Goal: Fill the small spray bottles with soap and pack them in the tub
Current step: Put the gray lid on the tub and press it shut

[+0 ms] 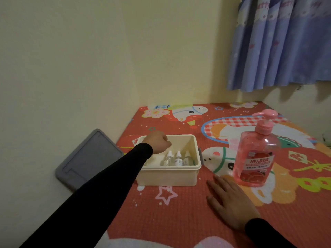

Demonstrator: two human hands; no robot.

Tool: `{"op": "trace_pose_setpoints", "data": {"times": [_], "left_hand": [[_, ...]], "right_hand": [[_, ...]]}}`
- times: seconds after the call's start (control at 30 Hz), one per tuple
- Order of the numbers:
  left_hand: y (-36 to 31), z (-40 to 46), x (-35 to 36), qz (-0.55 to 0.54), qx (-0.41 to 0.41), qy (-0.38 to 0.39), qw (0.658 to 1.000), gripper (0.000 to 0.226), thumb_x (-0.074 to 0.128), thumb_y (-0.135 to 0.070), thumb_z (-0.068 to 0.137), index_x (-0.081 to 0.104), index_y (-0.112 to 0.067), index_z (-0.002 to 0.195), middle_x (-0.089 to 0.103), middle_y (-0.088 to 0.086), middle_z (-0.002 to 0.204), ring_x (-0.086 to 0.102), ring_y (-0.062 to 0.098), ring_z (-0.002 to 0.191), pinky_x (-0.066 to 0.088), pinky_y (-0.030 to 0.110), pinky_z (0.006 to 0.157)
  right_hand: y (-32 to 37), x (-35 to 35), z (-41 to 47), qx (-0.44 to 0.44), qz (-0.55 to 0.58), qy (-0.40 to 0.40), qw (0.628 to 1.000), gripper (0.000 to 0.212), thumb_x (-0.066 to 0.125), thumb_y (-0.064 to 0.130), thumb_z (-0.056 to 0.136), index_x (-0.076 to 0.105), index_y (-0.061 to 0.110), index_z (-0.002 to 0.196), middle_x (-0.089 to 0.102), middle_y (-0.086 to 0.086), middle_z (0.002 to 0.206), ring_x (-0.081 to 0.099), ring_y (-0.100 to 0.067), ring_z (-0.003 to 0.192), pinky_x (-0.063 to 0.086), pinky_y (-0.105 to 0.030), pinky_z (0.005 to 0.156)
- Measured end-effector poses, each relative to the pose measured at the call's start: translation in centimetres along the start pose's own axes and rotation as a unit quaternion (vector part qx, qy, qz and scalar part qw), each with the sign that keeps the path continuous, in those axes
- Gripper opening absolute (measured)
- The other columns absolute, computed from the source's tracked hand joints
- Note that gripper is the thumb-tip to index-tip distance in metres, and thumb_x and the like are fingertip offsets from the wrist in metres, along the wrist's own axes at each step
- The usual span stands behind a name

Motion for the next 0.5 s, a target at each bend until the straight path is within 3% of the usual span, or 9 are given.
{"op": "trace_pose_setpoints", "data": {"times": [0.13,0.23,0.33,0.4,0.5], "left_hand": [[0.4,-2.8,-1.4,-0.014,0.054,-0.076,0.996,0.036,0.054,-0.035,0.094,0.059,-0.013,0.123,0.061,0.003,0.114,0.057,0.02,0.101,0.043,0.029,0.083],[1.9,-5.1,-2.5,-0.058,0.065,-0.135,0.987,0.036,0.056,-0.036,0.094,0.059,-0.015,0.124,0.063,-0.002,0.111,0.059,0.015,0.1,0.044,0.027,0.086],[4.0,-7.9,-3.5,-0.123,0.05,-0.218,0.967,0.026,0.061,-0.032,0.091,0.066,-0.016,0.112,0.067,-0.005,0.104,0.062,0.011,0.096,0.049,0.029,0.09],[5.4,-10.2,-3.7,-0.172,0.035,-0.247,0.953,0.02,0.061,-0.029,0.092,0.067,-0.016,0.105,0.068,-0.006,0.1,0.063,0.01,0.094,0.051,0.025,0.084],[7.3,-13.0,-3.6,-0.187,0.013,-0.282,0.941,0.006,0.06,-0.019,0.093,0.064,-0.016,0.096,0.064,-0.006,0.089,0.058,0.007,0.083,0.041,0.005,0.067]], "right_hand": [[-0.2,0.3,0.1,-0.001,0.003,0.003,1.0,0.094,-0.014,0.075,0.07,0.014,0.038,0.152,0.009,0.008,0.162,0.005,-0.012,0.148,0.0,-0.031,0.119],[-0.3,0.6,0.4,-0.003,-0.001,0.007,1.0,0.09,-0.01,0.078,0.075,0.014,0.037,0.152,0.01,0.006,0.162,0.007,-0.014,0.148,0.003,-0.033,0.121],[-0.5,0.8,0.1,-0.004,-0.002,0.008,1.0,0.088,-0.007,0.077,0.077,0.015,0.036,0.152,0.01,0.004,0.162,0.008,-0.016,0.148,0.003,-0.034,0.121],[-0.5,0.8,0.1,-0.005,-0.004,0.009,1.0,0.076,0.004,0.069,0.086,0.016,0.035,0.152,0.011,0.003,0.162,0.008,-0.017,0.149,0.003,-0.034,0.121],[-0.6,0.7,0.3,-0.003,-0.013,0.011,1.0,0.069,0.01,0.066,0.092,0.016,0.033,0.152,0.01,0.001,0.162,0.007,-0.018,0.149,0.002,-0.034,0.121]]}}
Point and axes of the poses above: each hand's wrist, its own z-axis towards the middle knuckle, its own x-axis out of the palm, y = z × x, the point moved 2 cm from there along z, towards the middle knuckle
